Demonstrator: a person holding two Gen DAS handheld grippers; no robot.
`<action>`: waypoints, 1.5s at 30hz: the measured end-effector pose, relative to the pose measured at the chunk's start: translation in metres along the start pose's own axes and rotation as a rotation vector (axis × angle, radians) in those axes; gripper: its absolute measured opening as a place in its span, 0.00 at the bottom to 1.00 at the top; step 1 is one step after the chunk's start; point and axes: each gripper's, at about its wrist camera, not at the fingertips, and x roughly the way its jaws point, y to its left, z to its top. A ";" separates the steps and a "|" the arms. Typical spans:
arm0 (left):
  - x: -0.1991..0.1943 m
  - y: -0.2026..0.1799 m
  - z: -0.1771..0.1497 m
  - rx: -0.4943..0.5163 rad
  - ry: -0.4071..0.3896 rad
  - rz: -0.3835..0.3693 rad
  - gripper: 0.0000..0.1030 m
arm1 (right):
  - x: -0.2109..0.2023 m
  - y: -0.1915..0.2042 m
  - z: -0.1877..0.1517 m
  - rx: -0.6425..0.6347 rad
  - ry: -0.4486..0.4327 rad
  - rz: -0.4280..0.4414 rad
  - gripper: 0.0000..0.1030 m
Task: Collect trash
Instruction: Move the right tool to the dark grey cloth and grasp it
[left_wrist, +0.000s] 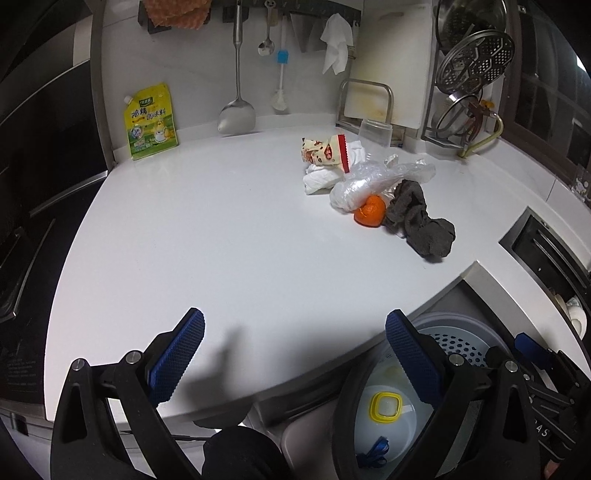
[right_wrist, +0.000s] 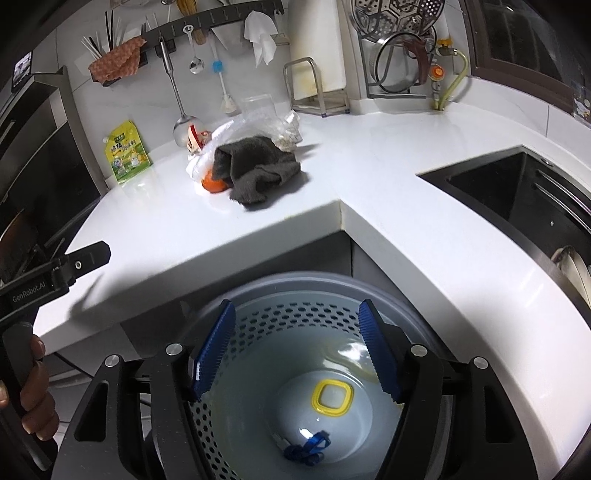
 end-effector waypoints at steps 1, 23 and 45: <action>0.000 0.001 0.002 0.000 -0.002 0.001 0.94 | 0.000 0.001 0.003 0.000 -0.004 0.006 0.64; 0.022 0.010 0.036 -0.028 -0.024 0.010 0.94 | 0.023 -0.006 0.054 -0.008 -0.051 0.001 0.67; 0.047 0.016 0.047 -0.066 -0.017 0.028 0.94 | 0.089 0.031 0.111 -0.154 -0.047 0.023 0.72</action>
